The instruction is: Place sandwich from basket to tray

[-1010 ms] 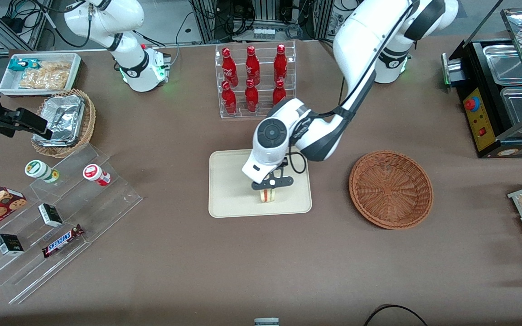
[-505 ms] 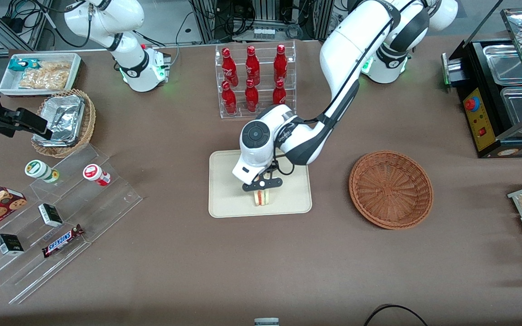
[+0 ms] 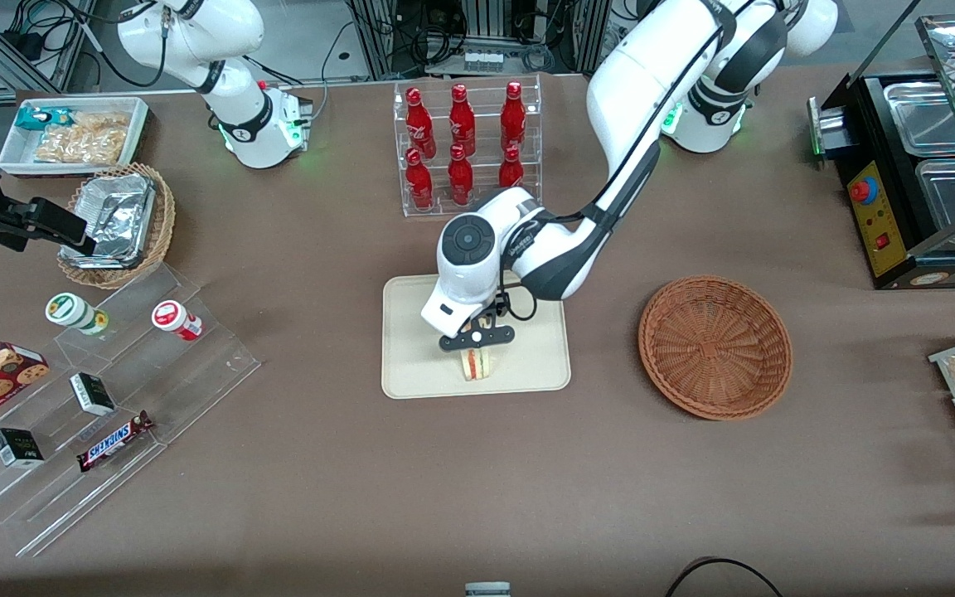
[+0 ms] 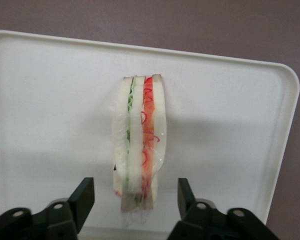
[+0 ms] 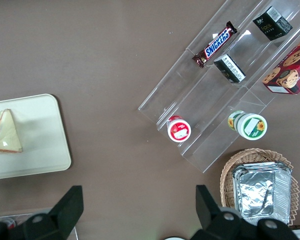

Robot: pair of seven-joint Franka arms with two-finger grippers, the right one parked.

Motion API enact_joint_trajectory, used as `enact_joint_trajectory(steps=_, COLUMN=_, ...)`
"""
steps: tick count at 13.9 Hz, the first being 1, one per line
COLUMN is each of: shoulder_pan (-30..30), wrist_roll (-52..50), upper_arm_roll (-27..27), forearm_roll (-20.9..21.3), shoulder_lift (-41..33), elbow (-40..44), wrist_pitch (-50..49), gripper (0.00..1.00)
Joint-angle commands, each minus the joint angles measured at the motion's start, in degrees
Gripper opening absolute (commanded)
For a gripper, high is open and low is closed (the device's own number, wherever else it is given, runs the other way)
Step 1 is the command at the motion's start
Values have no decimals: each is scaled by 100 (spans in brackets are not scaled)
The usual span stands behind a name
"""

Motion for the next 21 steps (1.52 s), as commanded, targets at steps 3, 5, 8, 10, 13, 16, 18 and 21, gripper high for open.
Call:
enact_joint_trajectory(steps=3, shoulder_pan=-22, wrist_roll=-57, upper_arm_roll=374, forearm_roll=128, shoulder_lift=-878, elbow=-210, wrist_pitch=-1007, gripper=100)
enact_joint_trajectory(steps=5, shoulder_pan=222, wrist_roll=-84, upper_arm_roll=559, forearm_roll=23, shoulder_lift=-1125, elbow=-455, wrist_pitch=-1358, gripper=100)
enact_joint_trajectory(steps=8, shoulder_pan=713, wrist_roll=239, upper_arm_roll=577, forearm_roll=32, shoulder_lift=-1292, elbow=-666, wrist_pitch=-1659, gripper=100)
enact_joint_trajectory(steps=10, shoulder_pan=1136, wrist_roll=1117, upper_arm_roll=577, forearm_roll=-116, shoulder_lift=-1721, elbow=-1165, wrist_pitch=-1650, gripper=100)
enact_joint_trajectory(steps=13, shoulder_pan=1804, wrist_roll=2163, upper_arm_roll=577, forearm_roll=-266, shoulder_lift=-2372, elbow=-1772, wrist_pitch=-1668, gripper=100)
enact_joint_trajectory(steps=16, shoulder_pan=2402, wrist_roll=3262, upper_arm_roll=577, forearm_roll=-416, shoulder_lift=-2891, elbow=-2003, wrist_pitch=-2166, gripper=100)
enact_joint_trajectory(steps=18, shoulder_pan=2684, wrist_roll=3912, upper_arm_roll=586, forearm_roll=-416, shoulder_lift=-3198, elbow=-1994, wrist_pitch=-2632, gripper=100)
enact_joint_trajectory(steps=21, shoulder_pan=3158, wrist_roll=4756, upper_arm_roll=577, forearm_roll=-408, shoulder_lift=-3621, elbow=-2012, wrist_pitch=-3178, gripper=100)
